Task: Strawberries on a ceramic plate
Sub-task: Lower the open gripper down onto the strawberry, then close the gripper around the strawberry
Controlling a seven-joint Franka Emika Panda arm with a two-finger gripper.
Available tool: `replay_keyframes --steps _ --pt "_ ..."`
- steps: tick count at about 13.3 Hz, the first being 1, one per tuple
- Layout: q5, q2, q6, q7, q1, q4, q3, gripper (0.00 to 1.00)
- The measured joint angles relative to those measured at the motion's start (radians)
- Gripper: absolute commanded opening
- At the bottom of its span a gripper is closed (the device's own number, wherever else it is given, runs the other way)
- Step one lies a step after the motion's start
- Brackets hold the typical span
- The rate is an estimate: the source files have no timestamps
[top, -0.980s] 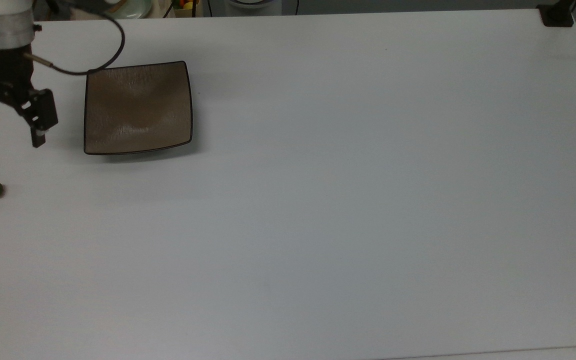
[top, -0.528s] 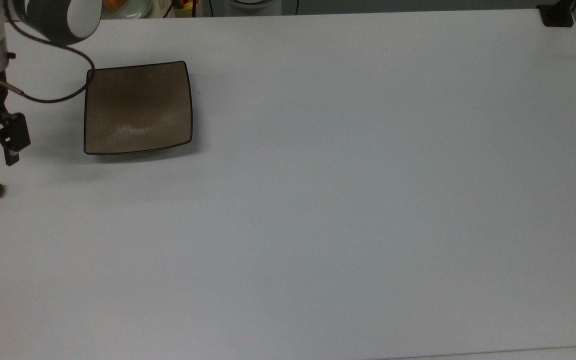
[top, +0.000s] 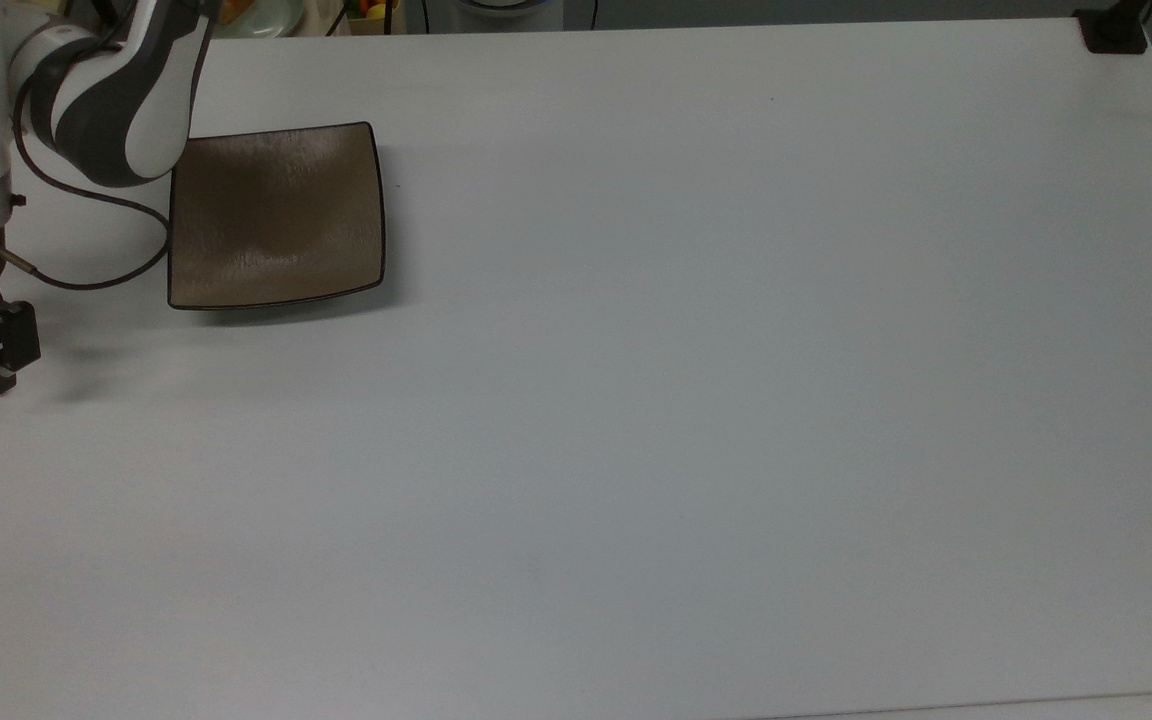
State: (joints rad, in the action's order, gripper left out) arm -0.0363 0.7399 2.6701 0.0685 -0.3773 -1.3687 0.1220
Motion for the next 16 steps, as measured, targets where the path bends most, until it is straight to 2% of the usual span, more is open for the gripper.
replay_keyframes --steps 5,9,11,12,13,16 --pt "0.000 0.062 0.076 0.000 -0.007 0.006 0.000 1.00" --pt "0.000 0.086 0.083 0.000 -0.010 0.007 0.000 0.54" --pt "0.000 0.086 0.083 0.000 -0.011 0.007 0.000 0.17" --pt "0.000 0.086 0.083 0.000 -0.012 0.007 0.000 0.07" --pt "0.000 0.086 0.083 0.000 -0.012 0.007 0.000 0.01" --pt "0.000 0.086 0.083 0.000 -0.012 0.008 0.000 0.01"
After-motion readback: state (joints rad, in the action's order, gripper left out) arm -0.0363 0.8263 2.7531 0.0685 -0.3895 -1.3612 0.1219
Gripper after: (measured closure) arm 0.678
